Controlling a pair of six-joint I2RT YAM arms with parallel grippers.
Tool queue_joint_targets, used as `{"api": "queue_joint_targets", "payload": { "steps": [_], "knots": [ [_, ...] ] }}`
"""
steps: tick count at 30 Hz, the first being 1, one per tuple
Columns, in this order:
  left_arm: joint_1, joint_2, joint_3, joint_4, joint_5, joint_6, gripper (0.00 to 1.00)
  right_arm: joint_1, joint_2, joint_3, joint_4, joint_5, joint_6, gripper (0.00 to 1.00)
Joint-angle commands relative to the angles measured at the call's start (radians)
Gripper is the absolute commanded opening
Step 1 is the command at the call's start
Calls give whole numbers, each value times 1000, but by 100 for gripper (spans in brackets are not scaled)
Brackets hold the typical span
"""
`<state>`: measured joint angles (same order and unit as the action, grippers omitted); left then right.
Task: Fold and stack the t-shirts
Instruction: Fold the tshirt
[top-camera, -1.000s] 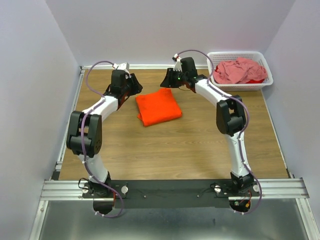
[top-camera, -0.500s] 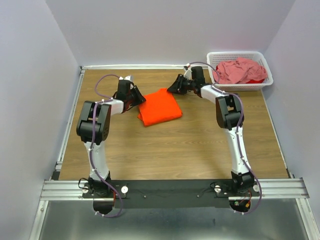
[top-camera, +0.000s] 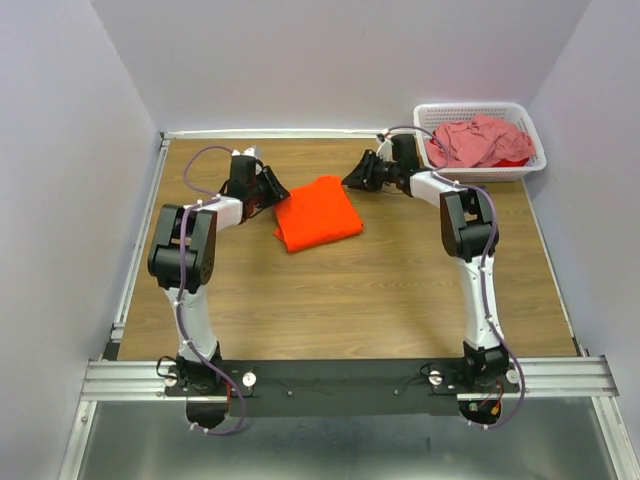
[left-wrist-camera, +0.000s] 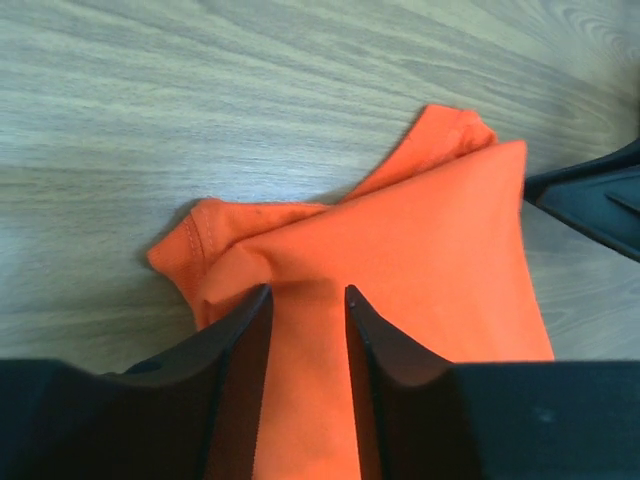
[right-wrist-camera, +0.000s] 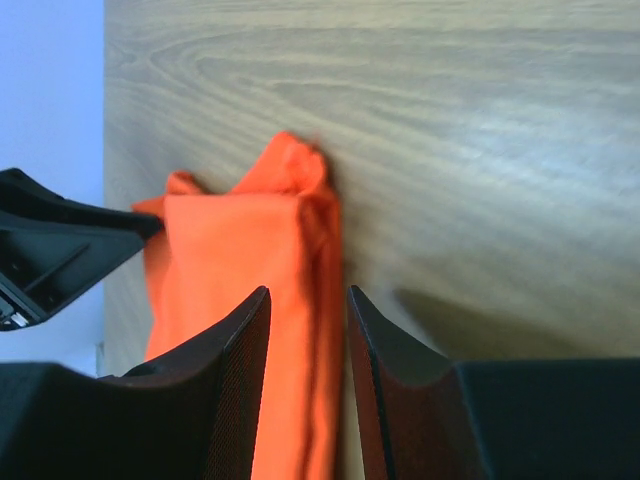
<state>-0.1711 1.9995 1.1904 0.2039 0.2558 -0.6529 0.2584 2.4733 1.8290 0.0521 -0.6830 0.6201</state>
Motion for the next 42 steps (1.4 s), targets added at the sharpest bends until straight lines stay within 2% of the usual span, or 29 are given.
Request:
{"api": "queue_joint_targets", "payload": {
  "steps": [1, 5, 9, 12, 16, 18, 20, 22, 27, 31, 35, 37, 40, 42],
  "knots": [
    [5, -129, -3, -37, -3, 35, 46, -4, -152, -77, -11, -1, -14, 44],
    [-17, -276, -81, -55, -39, 36, 52, 7, -269, -187, 2, -35, -3, 45],
    [-94, -373, -159, -103, -67, 18, 48, 31, -355, -304, 12, -95, -25, 45],
    [-160, -427, -253, -97, -41, -29, 38, 44, -392, -402, 52, -165, -5, 45],
    [-199, -455, -376, -55, -47, -77, 27, 48, -425, -548, 254, -254, 68, 45],
    [-200, -441, -428, -32, -55, -91, 23, 50, -415, -615, 328, -260, 101, 44],
    [-200, -410, -462, -24, -70, -111, 7, 48, -381, -658, 357, -251, 99, 44],
    [-199, -384, -482, -21, -75, -146, 4, 45, -354, -684, 383, -227, 92, 42],
    [-196, -381, -545, -26, -87, -177, 4, 18, -300, -786, 422, -165, 95, 38],
    [-197, -427, -577, -63, -104, -172, 4, -10, -355, -893, 427, -136, 95, 38],
    [-196, -488, -600, -90, -87, -165, 4, -8, -427, -922, 391, -136, 90, 38],
    [-196, -528, -595, -103, -87, -151, 7, -2, -467, -907, 320, -133, 60, 41],
    [-189, -646, -568, -152, -142, -113, 20, 21, -533, -831, 237, -151, 35, 46],
    [-159, -688, -543, -190, -184, -90, 29, 48, -562, -777, 242, -170, 70, 47]
  ]
}}
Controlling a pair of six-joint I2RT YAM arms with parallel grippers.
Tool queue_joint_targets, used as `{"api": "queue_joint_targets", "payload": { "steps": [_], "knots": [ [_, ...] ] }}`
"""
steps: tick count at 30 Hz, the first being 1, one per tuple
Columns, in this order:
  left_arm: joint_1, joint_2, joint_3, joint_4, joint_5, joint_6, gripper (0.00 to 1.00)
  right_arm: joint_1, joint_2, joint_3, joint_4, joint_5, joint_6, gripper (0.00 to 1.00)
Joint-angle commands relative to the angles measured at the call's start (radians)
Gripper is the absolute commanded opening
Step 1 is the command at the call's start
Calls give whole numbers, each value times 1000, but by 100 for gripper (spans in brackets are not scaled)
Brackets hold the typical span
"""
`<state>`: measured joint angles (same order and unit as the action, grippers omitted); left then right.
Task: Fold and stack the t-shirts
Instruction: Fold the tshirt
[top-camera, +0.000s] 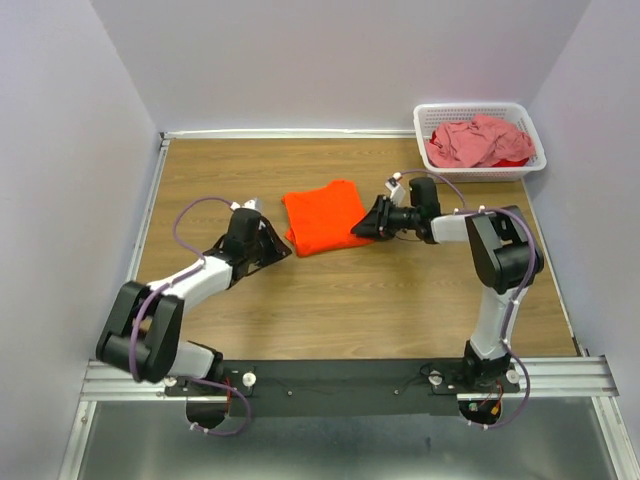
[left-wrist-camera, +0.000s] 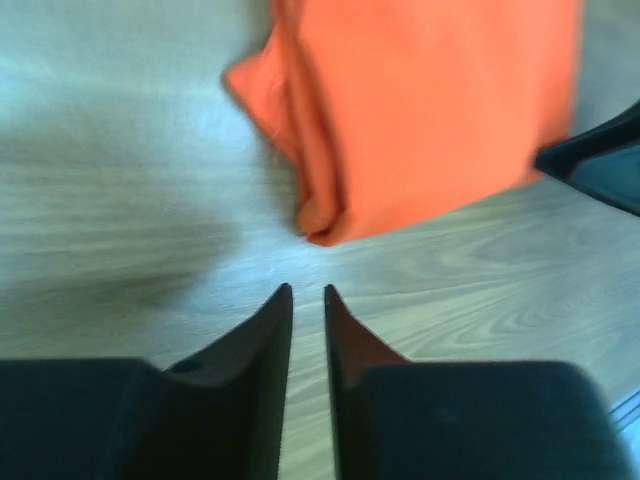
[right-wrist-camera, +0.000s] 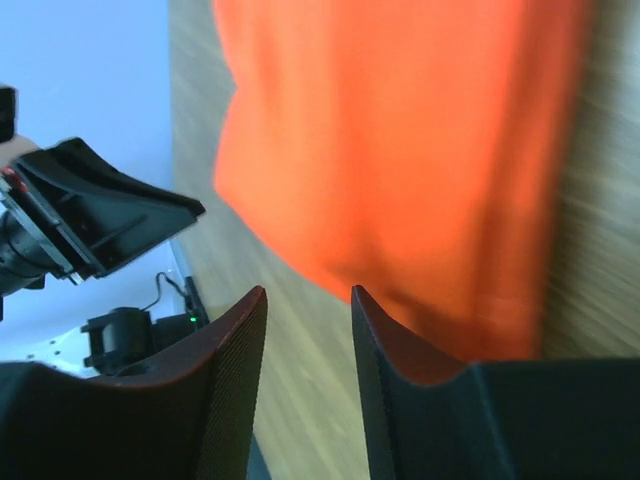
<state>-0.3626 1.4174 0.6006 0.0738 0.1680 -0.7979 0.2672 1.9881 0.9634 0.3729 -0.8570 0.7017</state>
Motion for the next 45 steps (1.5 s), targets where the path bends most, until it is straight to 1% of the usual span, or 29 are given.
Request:
{"api": "queue_joint_targets", "payload": {
  "steps": [1, 3, 5, 6, 7, 8, 9, 10, 12, 13, 14, 15, 16, 17, 18, 19, 20, 21, 23, 25, 28, 32, 37, 45],
  "knots": [
    [49, -124, 54, -71, -105, 69, 31, 52, -81, 110, -72, 1, 1, 48],
    [101, -178, 70, -104, -126, 112, 38, 98, -59, 170, -36, -16, 28, 50],
    [126, -227, 88, -152, -160, 144, 43, 139, -26, 196, 30, -46, 109, 50],
    [139, -245, 105, -166, -204, 181, 45, 151, -5, 205, 72, -50, 142, 50],
    [143, -261, 113, -180, -223, 198, 46, 162, 33, 221, 133, -51, 183, 50],
    [151, -299, 123, -199, -255, 225, 48, 179, 88, 245, 156, -47, 203, 50],
    [151, -317, 126, -206, -266, 235, 50, 185, 89, 245, 156, -45, 203, 51],
    [155, -359, 125, -209, -272, 249, 52, 190, 153, 264, 188, -45, 220, 51],
    [157, -399, 111, -206, -288, 278, 55, 201, 217, 276, 263, -50, 248, 51],
    [159, -431, 102, -203, -291, 288, 59, 202, 291, 288, 288, -56, 278, 51],
    [160, -445, 90, -201, -289, 296, 60, 202, 322, 294, 308, -59, 289, 51],
    [160, -457, 82, -200, -291, 305, 60, 204, 357, 305, 317, -60, 294, 51],
    [162, -466, 76, -200, -292, 322, 64, 202, 383, 316, 319, -60, 288, 51],
    [163, -486, 64, -192, -288, 333, 66, 202, 426, 330, 320, -59, 285, 51],
    [162, -497, 59, -187, -285, 342, 66, 202, 442, 336, 317, -60, 283, 51],
    [162, -512, 53, -184, -282, 350, 69, 201, 449, 340, 317, -60, 279, 51],
    [162, -520, 48, -177, -280, 373, 74, 199, 451, 344, 316, -62, 278, 51],
    [162, -526, 47, -174, -283, 381, 75, 199, 445, 344, 316, -62, 277, 51],
    [163, -540, 45, -169, -292, 414, 76, 201, 419, 344, 310, -69, 286, 51],
    [162, -545, 44, -169, -306, 427, 76, 202, 355, 334, 304, -71, 295, 52],
    [162, -552, 31, -149, -315, 427, 76, 217, 266, 322, 297, -68, 312, 53],
    [162, -549, 33, -134, -326, 428, 76, 253, 207, 319, 296, -57, 332, 54],
    [162, -549, 31, -132, -326, 433, 76, 299, 250, 331, 302, -43, 344, 54],
    [163, -529, 33, -129, -317, 436, 76, 340, 399, 351, 313, 3, 340, 53]
  ]
}}
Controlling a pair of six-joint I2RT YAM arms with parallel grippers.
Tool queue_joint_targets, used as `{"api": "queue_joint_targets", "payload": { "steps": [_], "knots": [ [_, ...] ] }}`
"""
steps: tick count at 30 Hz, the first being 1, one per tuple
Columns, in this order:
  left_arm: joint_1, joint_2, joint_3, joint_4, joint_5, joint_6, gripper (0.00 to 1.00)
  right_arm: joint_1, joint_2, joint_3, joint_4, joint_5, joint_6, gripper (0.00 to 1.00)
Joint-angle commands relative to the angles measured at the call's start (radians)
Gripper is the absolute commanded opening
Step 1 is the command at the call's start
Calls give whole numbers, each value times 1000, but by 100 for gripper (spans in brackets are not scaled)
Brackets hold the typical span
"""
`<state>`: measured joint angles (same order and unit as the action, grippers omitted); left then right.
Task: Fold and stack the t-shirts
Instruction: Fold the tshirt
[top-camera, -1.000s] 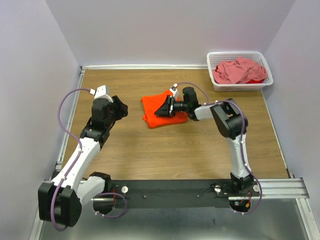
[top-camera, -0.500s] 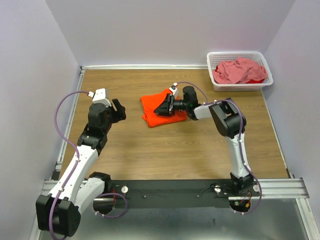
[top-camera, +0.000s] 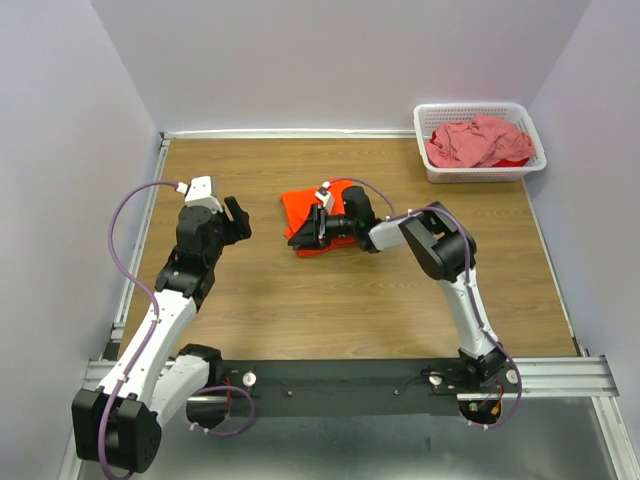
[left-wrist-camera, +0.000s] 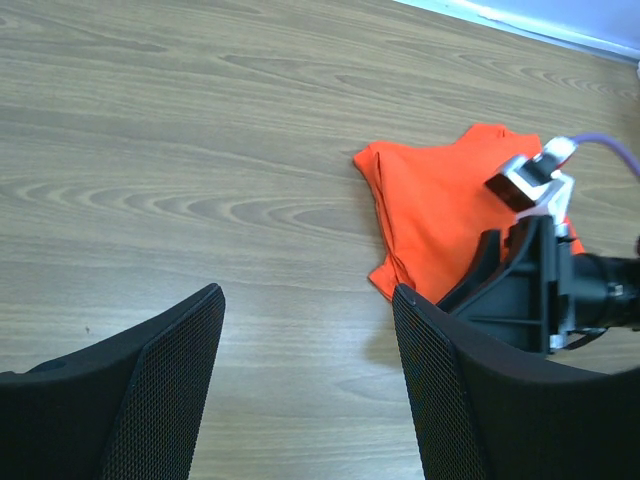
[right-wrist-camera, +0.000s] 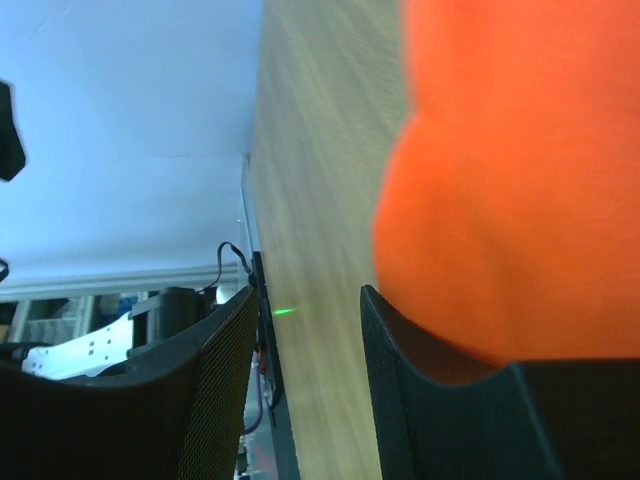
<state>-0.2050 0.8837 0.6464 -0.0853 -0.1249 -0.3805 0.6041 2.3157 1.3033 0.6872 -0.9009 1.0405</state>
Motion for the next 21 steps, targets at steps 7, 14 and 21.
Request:
{"api": "queue_joint_targets", "payload": {
  "steps": [7, 14, 21],
  "knots": [
    [4, 47, -14, 70, 50, -27, 76, 14, 53, -30, -6, 30, -19, 52],
    [4, 300, 85, 199, 215, -83, 75, -6, -124, -38, -124, 54, -103, 52],
    [1, 632, 278, 329, 422, -104, 68, -107, -269, -1, -414, 102, -322, 52]
  ]
}}
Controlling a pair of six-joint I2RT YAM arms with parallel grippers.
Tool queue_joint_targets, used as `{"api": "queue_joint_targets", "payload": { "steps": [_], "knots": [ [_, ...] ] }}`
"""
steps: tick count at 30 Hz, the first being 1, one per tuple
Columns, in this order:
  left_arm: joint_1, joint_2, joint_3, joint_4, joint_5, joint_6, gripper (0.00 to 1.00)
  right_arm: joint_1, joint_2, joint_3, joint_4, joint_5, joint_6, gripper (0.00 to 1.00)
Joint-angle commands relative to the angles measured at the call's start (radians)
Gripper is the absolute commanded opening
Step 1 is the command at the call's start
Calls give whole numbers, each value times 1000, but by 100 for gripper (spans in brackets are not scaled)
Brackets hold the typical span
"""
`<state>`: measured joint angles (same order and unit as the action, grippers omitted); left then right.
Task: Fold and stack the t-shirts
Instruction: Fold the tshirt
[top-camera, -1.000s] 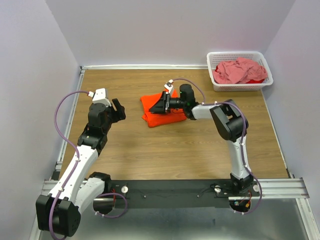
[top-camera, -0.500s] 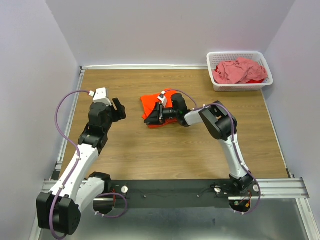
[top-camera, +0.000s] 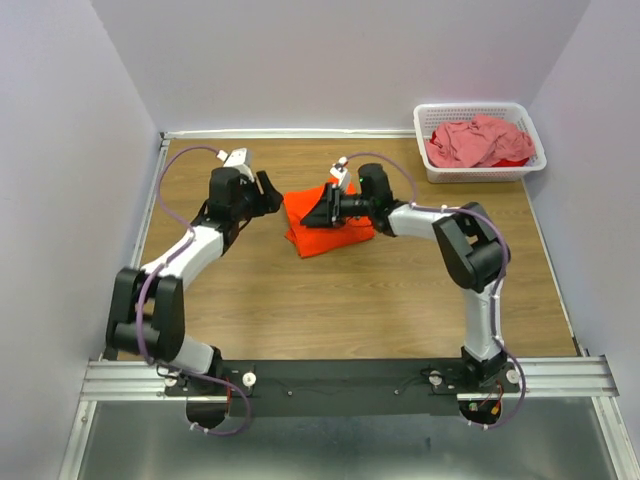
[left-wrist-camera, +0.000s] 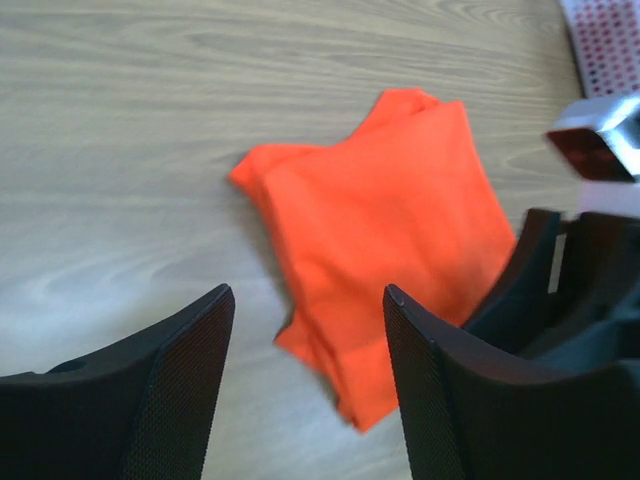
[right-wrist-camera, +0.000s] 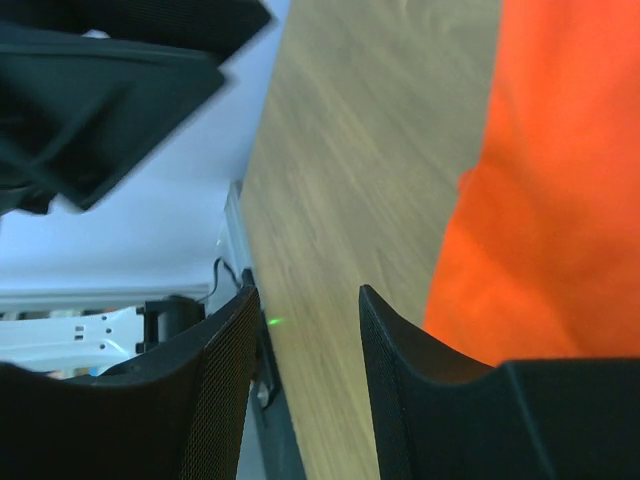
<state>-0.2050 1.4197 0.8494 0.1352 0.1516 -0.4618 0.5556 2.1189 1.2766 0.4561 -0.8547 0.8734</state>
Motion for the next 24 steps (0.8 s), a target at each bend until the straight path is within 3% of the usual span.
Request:
{"api": "queue_joint_targets", "payload": {
  "steps": [1, 5, 10, 17, 24],
  "knots": [
    [1, 126, 94, 121, 160, -29, 66, -74, -80, 0, -180, 52, -155, 52],
    [1, 295, 174, 173, 224, -51, 42, -143, -115, -65, -181, 46, -165, 51],
    [1, 429, 260, 195, 266, -48, 32, -207, -143, -129, -180, 45, -186, 50],
    [38, 582, 303, 161, 224, -72, 28, -247, -148, -189, -185, 66, -215, 50],
    [76, 611, 315, 101, 212, -94, 25, -275, -172, -169, -270, 167, -272, 50]
  ]
}}
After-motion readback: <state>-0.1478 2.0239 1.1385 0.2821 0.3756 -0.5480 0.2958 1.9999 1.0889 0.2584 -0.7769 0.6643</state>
